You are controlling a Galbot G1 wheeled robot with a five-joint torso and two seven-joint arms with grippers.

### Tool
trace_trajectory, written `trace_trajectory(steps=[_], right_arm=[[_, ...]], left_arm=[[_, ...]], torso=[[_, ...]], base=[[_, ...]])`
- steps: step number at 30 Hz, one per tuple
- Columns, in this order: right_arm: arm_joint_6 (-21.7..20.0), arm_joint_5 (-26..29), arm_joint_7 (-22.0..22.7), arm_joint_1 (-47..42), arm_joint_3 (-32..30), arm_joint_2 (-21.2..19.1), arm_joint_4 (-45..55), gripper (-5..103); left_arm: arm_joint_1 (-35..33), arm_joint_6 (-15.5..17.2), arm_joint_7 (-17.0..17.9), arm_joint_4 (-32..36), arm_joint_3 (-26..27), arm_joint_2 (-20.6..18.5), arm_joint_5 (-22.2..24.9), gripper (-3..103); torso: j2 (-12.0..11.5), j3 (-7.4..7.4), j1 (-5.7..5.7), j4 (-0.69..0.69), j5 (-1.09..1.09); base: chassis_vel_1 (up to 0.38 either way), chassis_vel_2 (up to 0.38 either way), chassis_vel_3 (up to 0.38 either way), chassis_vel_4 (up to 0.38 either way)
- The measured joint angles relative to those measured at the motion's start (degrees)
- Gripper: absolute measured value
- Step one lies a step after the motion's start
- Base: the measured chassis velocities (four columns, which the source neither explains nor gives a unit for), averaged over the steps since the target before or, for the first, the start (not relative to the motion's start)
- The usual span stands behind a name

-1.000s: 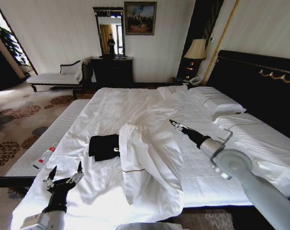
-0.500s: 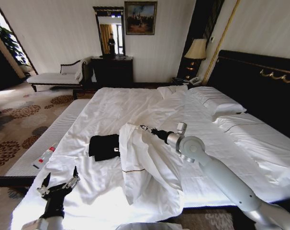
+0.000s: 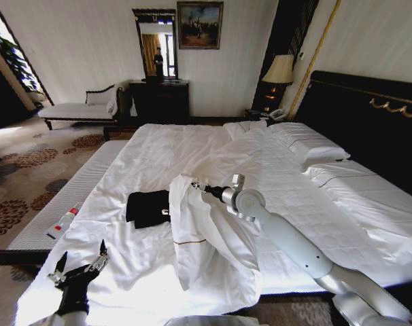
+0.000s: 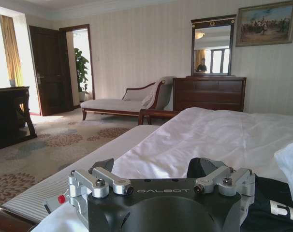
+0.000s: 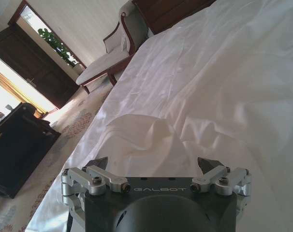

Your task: Fold the clothes on the bed.

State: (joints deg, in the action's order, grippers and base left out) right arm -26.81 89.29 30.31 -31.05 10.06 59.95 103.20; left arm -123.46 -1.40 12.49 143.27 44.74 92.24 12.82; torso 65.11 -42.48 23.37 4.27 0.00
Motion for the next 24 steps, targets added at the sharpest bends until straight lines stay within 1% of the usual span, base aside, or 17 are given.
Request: trace_trajectory(steps=[2, 4, 5, 8, 15, 19, 24], right_arm=[[0.46, -0.45, -0.04, 0.30, 0.44, 1.51, -0.13, 100], [1.54, -1.28, -0.04, 0.87, 1.05, 4.36, -0.36, 100], [1.54, -1.28, -0.04, 0.87, 1.05, 4.36, -0.36, 100], [2.48, -2.20, 0.02, 1.43, 1.16, 6.28, -0.58, 100], [3.23, -2.90, -0.15, 1.46, 0.23, 5.71, -0.81, 100], [3.35, -0.26, -0.17, 1.27, -1.74, 5.57, 0.57, 100], [3.33, 1.74, -0.15, 1.41, -1.80, 5.49, 1.68, 100]], left_arm=[[0.16, 0.02, 0.12, -0.01, -0.02, -0.01, -0.21, 100], [0.30, 0.00, 0.24, -0.02, -0.02, -0.03, -0.46, 100], [0.30, 0.00, 0.24, -0.02, -0.02, -0.03, -0.46, 100], [0.43, -0.10, 0.44, -0.03, 0.24, -0.04, -0.33, 100], [1.03, -0.27, 0.73, -0.03, 0.31, -0.06, -0.01, 100], [1.42, -0.31, 0.77, -0.03, 0.14, -0.08, -0.03, 100], [1.78, -0.29, 0.83, -0.03, 0.05, -0.09, -0.17, 100]], torso=[[0.00, 0.00, 0.00, 0.00, -0.01], [0.00, 0.00, 0.00, -0.02, 0.00], [0.00, 0.00, 0.00, -0.02, 0.00], [0.00, 0.00, 0.00, -0.03, -0.01], [0.00, 0.00, 0.00, 0.00, 0.00], [0.00, 0.00, 0.00, -0.01, 0.00], [0.00, 0.01, 0.00, 0.00, 0.00]], base=[[0.000, 0.000, 0.000, 0.000], [0.000, 0.000, 0.000, 0.000], [0.000, 0.000, 0.000, 0.000], [0.000, 0.000, 0.000, 0.000], [0.000, 0.000, 0.000, 0.000], [0.000, 0.000, 0.000, 0.000], [0.000, 0.000, 0.000, 0.000]])
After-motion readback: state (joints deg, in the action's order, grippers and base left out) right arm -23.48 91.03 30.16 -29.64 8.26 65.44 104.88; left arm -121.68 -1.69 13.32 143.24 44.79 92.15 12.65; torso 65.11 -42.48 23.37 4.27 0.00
